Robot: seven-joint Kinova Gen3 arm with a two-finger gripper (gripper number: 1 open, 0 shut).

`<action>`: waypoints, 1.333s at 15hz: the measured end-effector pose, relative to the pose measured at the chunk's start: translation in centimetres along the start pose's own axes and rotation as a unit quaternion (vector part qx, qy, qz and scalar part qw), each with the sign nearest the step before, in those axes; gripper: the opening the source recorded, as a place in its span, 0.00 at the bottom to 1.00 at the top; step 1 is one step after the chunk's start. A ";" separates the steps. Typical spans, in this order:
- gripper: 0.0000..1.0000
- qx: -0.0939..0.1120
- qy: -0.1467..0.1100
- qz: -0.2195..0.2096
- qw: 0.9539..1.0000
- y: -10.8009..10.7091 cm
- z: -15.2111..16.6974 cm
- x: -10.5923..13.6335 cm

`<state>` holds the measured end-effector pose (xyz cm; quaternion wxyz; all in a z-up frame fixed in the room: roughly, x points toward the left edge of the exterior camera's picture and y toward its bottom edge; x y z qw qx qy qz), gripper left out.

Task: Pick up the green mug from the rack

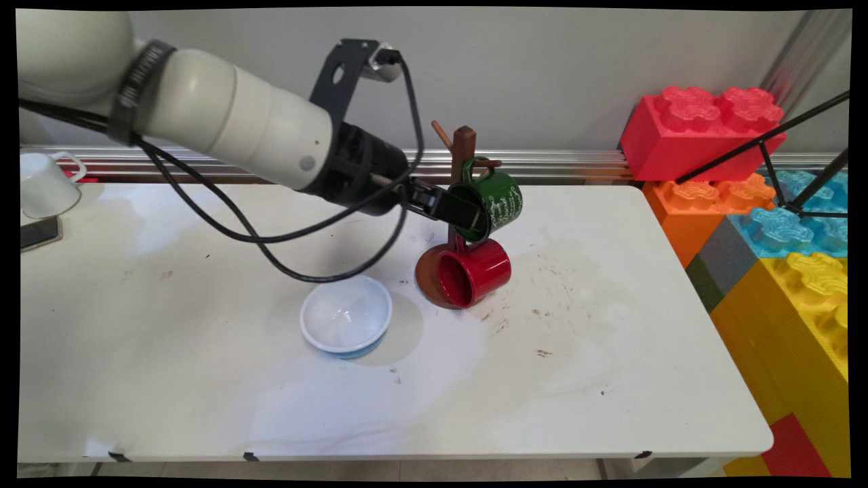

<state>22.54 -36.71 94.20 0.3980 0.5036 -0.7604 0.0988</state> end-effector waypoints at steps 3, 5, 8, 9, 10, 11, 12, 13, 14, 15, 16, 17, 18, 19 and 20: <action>1.00 0.001 0.007 -0.028 1.000 0.6 1.1 -0.3; 1.00 0.001 0.013 -0.049 0.999 1.1 2.0 -0.6; 1.00 -0.001 0.019 -0.071 0.997 1.5 2.9 -1.0; 1.00 -0.002 0.023 -0.080 0.997 1.7 3.3 -1.2; 1.00 -0.003 0.026 -0.088 0.996 1.8 3.7 -1.3; 1.00 -0.004 0.030 -0.095 0.995 1.9 4.1 -1.4; 1.00 -0.005 0.034 -0.103 0.994 1.9 4.4 -1.5; 1.00 -0.006 0.038 -0.110 0.993 2.0 4.8 -1.6; 1.00 -0.006 0.041 -0.115 0.992 2.0 5.0 -1.7; 1.00 -0.007 0.043 -0.120 0.992 2.1 5.2 -1.7; 1.00 -0.007 0.046 -0.125 0.991 2.1 5.4 -1.8; 1.00 -0.008 0.049 -0.131 0.990 2.1 5.6 -1.9; 1.00 -0.008 0.052 -0.135 0.989 2.1 5.9 -2.0; 1.00 -0.008 0.055 -0.139 0.989 2.0 6.0 -2.1; 1.00 -0.009 0.058 -0.143 0.988 2.0 6.2 -2.1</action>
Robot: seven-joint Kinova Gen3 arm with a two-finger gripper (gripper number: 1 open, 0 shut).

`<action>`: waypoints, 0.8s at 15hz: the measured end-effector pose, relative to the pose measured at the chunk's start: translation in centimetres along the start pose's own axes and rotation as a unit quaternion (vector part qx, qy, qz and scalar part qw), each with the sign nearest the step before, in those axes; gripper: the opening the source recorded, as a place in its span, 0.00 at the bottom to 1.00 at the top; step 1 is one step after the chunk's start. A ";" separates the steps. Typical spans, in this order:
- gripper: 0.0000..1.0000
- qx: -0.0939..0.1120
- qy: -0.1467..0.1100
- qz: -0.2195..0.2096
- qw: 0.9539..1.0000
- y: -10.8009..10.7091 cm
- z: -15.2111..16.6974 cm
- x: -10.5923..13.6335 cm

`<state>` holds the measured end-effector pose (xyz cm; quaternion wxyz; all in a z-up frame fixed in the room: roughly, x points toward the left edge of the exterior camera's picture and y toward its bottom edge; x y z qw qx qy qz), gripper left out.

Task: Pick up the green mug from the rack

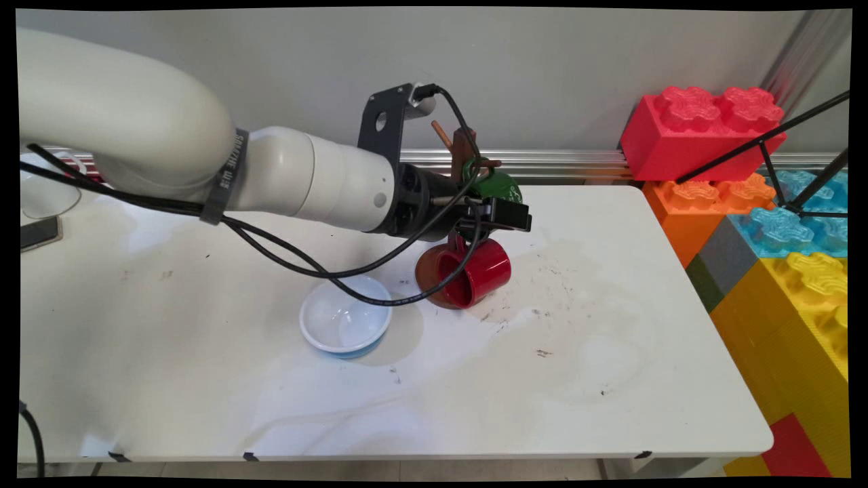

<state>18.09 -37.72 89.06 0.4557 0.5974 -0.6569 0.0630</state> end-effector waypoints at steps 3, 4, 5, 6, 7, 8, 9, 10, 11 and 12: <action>1.00 -0.002 0.009 -0.010 1.000 -0.1 0.5 0.0; 1.00 -0.004 0.012 -0.013 1.000 -0.1 0.7 0.0; 1.00 -0.005 0.014 -0.015 1.000 -0.1 0.8 0.0; 1.00 -0.006 0.017 -0.018 1.000 -0.1 0.9 0.0; 1.00 -0.007 0.020 -0.020 1.000 -0.1 1.0 0.1; 1.00 -0.007 0.022 -0.021 1.000 -0.1 1.1 0.1; 1.00 -0.008 0.023 -0.022 0.999 -0.1 1.2 0.1; 1.00 -0.008 0.024 -0.024 0.999 -0.1 1.2 0.1; 1.00 -0.008 0.025 -0.024 0.999 -0.2 1.3 0.1; 1.00 -0.008 0.027 -0.025 0.999 -0.2 1.3 0.1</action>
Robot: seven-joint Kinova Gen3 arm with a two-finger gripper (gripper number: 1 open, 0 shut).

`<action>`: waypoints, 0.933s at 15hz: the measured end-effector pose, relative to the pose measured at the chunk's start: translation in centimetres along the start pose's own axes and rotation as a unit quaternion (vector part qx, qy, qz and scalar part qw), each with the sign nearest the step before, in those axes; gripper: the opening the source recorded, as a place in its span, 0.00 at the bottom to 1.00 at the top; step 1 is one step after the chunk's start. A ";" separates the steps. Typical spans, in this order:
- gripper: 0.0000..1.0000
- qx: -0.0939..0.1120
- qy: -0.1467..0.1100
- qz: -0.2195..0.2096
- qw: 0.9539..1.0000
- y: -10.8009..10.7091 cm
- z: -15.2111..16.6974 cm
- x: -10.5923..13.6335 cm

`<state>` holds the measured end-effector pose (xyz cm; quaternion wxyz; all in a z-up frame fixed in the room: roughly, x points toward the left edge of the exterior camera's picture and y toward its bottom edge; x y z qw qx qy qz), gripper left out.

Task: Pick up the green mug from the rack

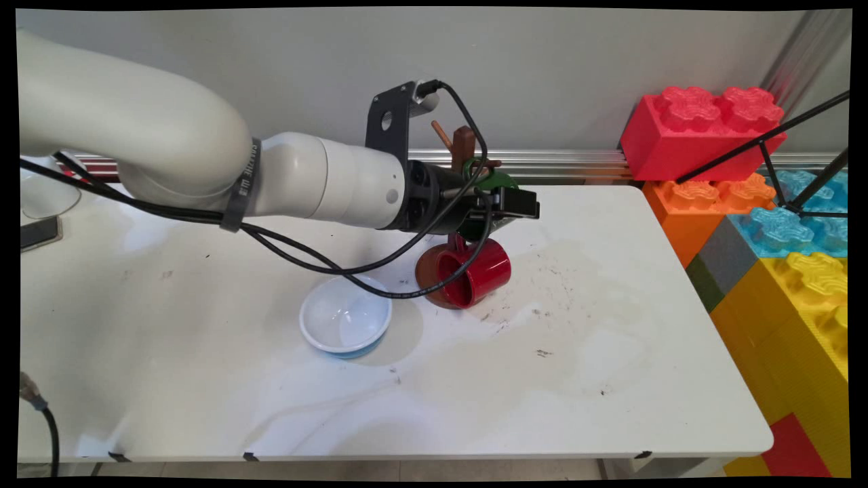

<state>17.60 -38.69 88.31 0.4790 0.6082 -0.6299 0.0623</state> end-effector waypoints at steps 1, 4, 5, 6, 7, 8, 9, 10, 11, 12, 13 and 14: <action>1.00 0.000 0.001 -0.001 1.000 0.0 0.0 0.0; 1.00 0.001 0.004 -0.002 1.000 -0.2 0.0 0.0; 1.00 0.002 0.004 -0.002 1.000 -0.2 0.0 -0.1; 1.00 0.003 0.005 -0.001 1.000 -0.3 0.0 -0.1; 0.00 0.003 0.006 -0.001 1.000 -0.3 -0.1 -0.1; 0.00 0.004 0.007 -0.001 1.000 -0.4 -0.1 0.0; 0.00 0.005 0.008 -0.001 1.000 -0.4 -0.2 0.0; 0.00 0.005 0.008 -0.001 1.000 -0.4 -0.2 0.0; 0.00 0.005 0.008 -0.001 1.000 -0.5 -0.2 0.0; 0.00 0.006 0.008 -0.001 1.000 -0.5 -0.3 0.0; 0.00 0.007 0.008 -0.001 1.000 -0.6 -0.3 0.0; 0.00 0.008 0.008 -0.001 1.000 -0.7 -0.4 -0.1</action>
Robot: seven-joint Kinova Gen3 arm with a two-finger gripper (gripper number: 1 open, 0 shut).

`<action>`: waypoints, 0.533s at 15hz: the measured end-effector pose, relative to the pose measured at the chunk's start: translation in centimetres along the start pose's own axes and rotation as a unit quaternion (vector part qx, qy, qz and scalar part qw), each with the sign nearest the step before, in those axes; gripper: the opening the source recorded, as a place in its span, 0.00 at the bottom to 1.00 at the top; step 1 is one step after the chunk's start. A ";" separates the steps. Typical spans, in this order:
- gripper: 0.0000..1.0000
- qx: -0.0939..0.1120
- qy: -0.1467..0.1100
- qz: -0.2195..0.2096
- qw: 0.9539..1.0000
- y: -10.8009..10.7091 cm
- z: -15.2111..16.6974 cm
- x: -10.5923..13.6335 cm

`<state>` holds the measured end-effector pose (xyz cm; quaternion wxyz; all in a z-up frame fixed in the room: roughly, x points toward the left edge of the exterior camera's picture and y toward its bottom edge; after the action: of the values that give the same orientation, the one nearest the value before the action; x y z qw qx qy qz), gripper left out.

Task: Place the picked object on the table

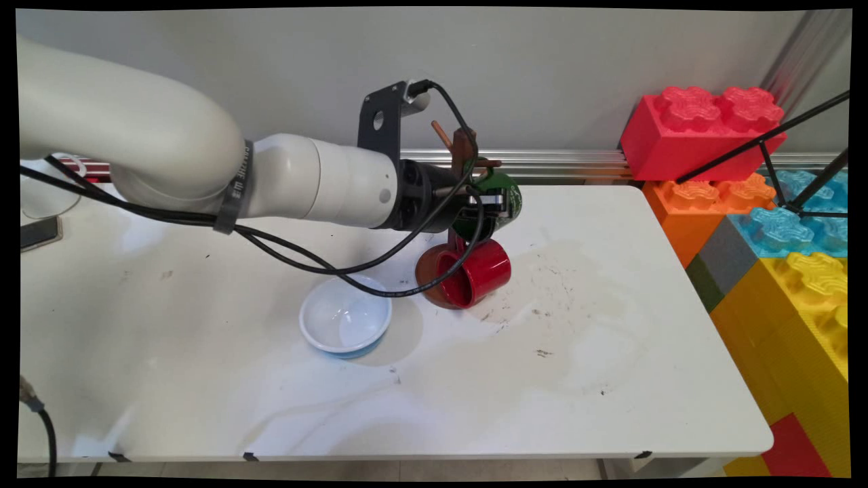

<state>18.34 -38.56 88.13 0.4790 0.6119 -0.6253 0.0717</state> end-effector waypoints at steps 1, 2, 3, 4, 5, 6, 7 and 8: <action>0.00 0.001 0.000 0.000 1.000 -0.1 -0.1 0.0; 0.00 0.003 -0.001 0.000 1.000 -0.2 -0.2 -0.1; 0.00 0.004 -0.001 0.000 1.000 -0.3 -0.2 -0.1; 0.00 0.005 -0.002 0.000 1.000 -0.4 -0.3 -0.1; 0.00 0.006 -0.003 0.000 1.000 -0.5 -0.3 -0.2; 0.00 0.007 -0.003 -0.001 1.000 -0.6 -0.4 -0.2; 0.00 0.008 -0.003 -0.001 1.000 -0.6 -0.5 -0.2; 0.00 0.007 -0.004 -0.002 1.000 -0.7 -0.5 -0.3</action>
<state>19.13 -38.16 87.88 0.4720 0.6167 -0.6257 0.0730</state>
